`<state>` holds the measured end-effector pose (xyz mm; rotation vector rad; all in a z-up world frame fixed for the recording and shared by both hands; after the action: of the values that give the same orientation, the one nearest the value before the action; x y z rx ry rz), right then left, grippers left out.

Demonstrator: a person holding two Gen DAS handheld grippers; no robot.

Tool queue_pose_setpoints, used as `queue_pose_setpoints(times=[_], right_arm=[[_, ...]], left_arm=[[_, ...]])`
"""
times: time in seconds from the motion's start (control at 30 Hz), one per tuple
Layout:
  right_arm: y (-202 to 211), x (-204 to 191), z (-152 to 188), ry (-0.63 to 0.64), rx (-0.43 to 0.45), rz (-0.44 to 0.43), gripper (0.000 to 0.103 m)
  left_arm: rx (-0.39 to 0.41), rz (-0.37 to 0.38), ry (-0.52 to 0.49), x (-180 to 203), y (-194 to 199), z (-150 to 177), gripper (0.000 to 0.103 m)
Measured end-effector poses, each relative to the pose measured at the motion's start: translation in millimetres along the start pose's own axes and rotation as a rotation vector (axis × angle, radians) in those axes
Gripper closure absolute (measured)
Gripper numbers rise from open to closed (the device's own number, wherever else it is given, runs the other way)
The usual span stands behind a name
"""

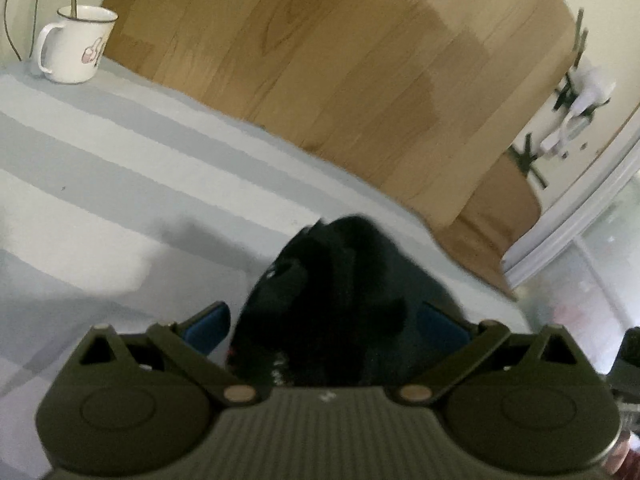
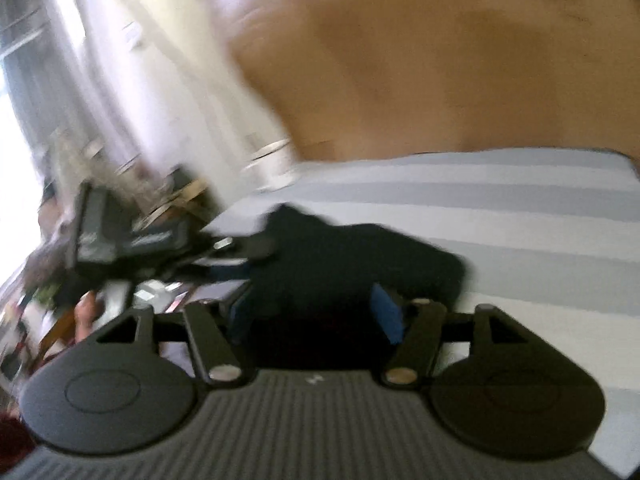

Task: Fold small clothes

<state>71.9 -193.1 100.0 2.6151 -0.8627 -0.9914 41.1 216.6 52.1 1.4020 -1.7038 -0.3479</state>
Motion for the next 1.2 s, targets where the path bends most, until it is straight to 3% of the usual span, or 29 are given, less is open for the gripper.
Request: queue_pose_setpoints(times=[0.07, 0.13, 0.3, 0.37, 0.6, 1.2], right_arm=[[9, 15, 9, -0.046, 0.015, 0.041, 0.024], [7, 30, 13, -0.118, 0.01, 0.027, 0.022], [-30, 35, 15, -0.185, -0.028, 0.005, 0.014], [-33, 37, 13, -0.207, -0.046, 0.013, 0.009], [-31, 38, 14, -0.17, -0.063, 0.038, 0.003], [-39, 40, 13, -0.111, -0.077, 0.045, 0.0]], left_arm=[[-0.026, -0.018, -0.013, 0, -5, 3, 0.0], [-0.06, -0.022, -0.025, 1, -9, 8, 0.0], [-0.112, -0.031, -0.044, 10, -22, 21, 0.0], [-0.099, -0.051, -0.073, 17, -24, 25, 0.0], [-0.112, -0.055, -0.082, 19, -26, 24, 0.0], [-0.113, -0.084, -0.101, 28, -29, 23, 0.0]])
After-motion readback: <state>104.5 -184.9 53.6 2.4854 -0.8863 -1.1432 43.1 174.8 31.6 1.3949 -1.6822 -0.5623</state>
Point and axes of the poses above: each gripper's, at about its wrist camera, not at the fingertips, and y roughly against the way its jaws point, x to its right, z to its underside, the point moved 1 cm from there along -y, roughly the way its jaws point, and after that the axes turned 11 degrees about -z, right-handed, at the moved point
